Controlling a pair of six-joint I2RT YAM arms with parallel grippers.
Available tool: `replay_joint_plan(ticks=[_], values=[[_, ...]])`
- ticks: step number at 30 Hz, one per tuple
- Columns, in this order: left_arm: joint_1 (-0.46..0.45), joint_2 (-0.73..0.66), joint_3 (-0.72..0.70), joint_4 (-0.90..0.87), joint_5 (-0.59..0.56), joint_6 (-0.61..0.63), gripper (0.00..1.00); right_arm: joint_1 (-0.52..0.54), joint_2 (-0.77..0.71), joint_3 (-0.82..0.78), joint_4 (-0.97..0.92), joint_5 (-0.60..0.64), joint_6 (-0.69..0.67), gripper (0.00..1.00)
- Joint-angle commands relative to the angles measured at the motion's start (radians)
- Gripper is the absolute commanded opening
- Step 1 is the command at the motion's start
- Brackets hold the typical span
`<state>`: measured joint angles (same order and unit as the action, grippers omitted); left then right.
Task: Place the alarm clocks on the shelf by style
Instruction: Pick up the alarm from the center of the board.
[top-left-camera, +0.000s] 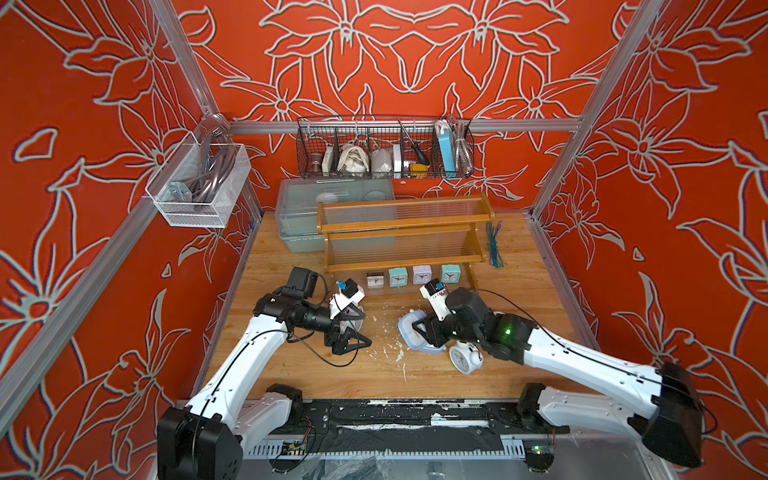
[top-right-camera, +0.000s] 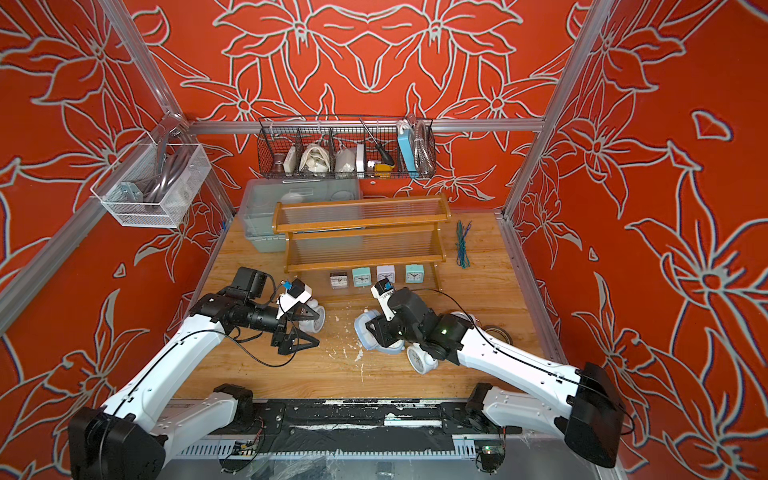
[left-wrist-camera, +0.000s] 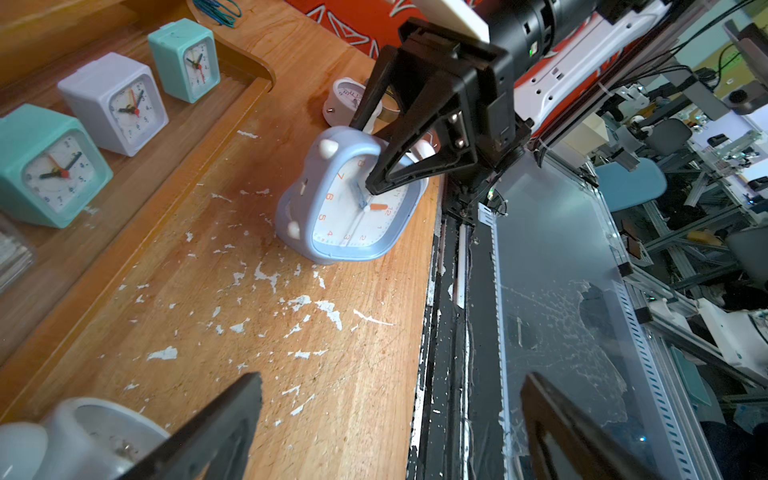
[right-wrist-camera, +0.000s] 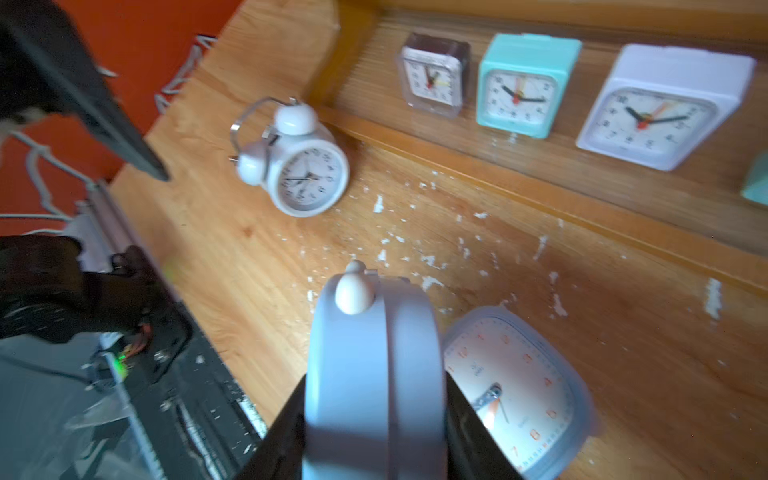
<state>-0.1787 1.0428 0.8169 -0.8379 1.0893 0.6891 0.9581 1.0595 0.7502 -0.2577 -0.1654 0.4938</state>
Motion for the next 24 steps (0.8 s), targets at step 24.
replay_joint_plan(ticks=[24], values=[[-0.047,0.037,0.055,0.057,0.094,-0.104,0.98,-0.021,-0.095,-0.143,0.561,-0.212,0.126,0.32]])
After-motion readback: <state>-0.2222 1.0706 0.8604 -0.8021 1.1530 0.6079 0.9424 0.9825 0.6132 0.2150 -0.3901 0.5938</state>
